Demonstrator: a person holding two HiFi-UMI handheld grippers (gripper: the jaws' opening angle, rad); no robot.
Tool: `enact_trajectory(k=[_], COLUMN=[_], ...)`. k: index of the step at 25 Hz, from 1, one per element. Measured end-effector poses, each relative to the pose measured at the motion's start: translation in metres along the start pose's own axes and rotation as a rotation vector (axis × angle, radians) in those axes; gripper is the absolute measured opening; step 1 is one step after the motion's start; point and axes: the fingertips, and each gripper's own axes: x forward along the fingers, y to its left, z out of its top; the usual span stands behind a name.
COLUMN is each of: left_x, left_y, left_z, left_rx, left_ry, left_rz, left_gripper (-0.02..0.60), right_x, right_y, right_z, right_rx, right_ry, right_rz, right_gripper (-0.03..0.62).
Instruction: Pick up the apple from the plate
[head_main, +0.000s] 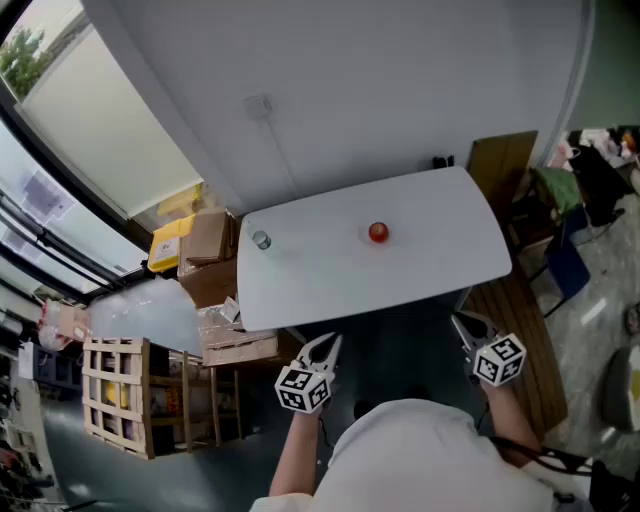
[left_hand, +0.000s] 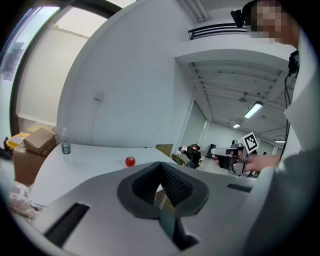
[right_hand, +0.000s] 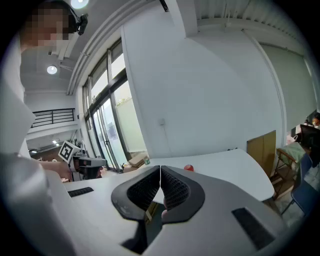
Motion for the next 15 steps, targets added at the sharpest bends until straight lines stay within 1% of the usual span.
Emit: enact_trajectory(k=[15], left_x=[-0.002], left_y=[-0.012], left_z=[-0.005], left_rx=[0.003], left_ry=[-0.001], left_rz=[0.022], left_gripper=[0.002], right_x=[-0.007], right_y=[-0.003], right_z=[0.000], right_rx=[0.006], right_ry=[-0.006], right_rz=[0.019], right_gripper=[0.035])
